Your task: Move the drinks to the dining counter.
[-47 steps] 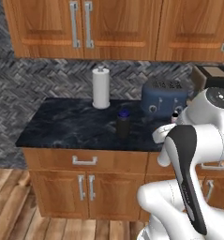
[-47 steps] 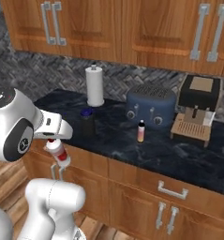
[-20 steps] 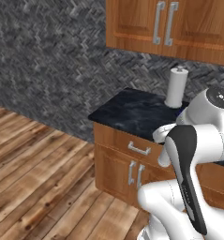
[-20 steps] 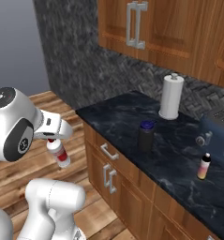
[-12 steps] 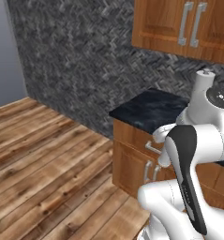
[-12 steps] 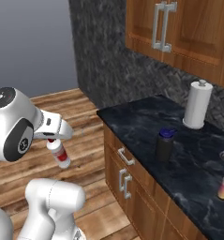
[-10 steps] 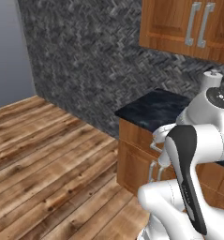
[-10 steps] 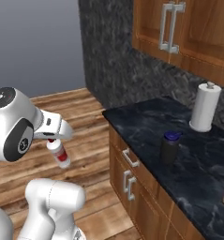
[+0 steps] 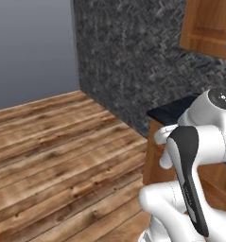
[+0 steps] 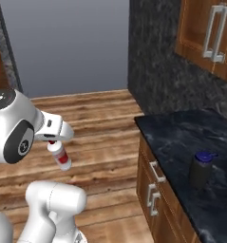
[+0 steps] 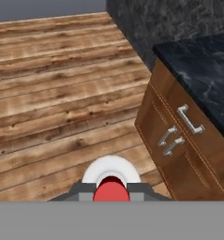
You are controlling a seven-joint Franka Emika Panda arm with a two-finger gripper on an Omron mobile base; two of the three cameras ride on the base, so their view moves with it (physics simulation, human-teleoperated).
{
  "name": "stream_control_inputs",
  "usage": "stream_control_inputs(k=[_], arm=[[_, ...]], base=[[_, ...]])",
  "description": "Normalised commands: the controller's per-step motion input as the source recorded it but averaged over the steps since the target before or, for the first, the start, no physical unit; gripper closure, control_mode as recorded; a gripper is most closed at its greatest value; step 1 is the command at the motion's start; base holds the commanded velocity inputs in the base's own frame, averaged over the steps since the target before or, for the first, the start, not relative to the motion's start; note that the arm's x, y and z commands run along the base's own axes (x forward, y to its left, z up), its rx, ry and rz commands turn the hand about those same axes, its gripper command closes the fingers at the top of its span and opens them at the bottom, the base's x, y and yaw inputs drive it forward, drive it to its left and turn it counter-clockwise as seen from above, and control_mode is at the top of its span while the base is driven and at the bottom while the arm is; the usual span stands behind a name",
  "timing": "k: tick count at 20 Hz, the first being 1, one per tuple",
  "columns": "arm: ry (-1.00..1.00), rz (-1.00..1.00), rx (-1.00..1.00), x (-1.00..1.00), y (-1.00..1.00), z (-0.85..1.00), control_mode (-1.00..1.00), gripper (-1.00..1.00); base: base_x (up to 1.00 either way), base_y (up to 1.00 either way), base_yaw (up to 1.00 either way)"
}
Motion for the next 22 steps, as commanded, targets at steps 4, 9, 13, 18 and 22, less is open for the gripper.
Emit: stream_control_inputs(k=[4, 9, 13, 18, 22], arm=[[0.0, 0.0, 0.0, 0.0, 0.0, 0.0, 1.0, 1.0], [0.0, 0.0, 0.0, 0.0, 0.0, 0.0, 1.0, 1.0], [0.0, 0.0, 0.0, 0.0, 0.0, 0.0, 1.0, 1.0], [0.0, 0.0, 0.0, 0.0, 0.0, 0.0, 1.0, 1.0], [0.0, 0.0, 0.0, 0.0, 0.0, 0.0, 1.0, 1.0]], base=[[0.0, 0.0, 0.42], [0.0, 0.0, 0.44], [0.0, 0.0, 0.44], [0.0, 0.0, 0.44], [0.0, 0.0, 0.43]])
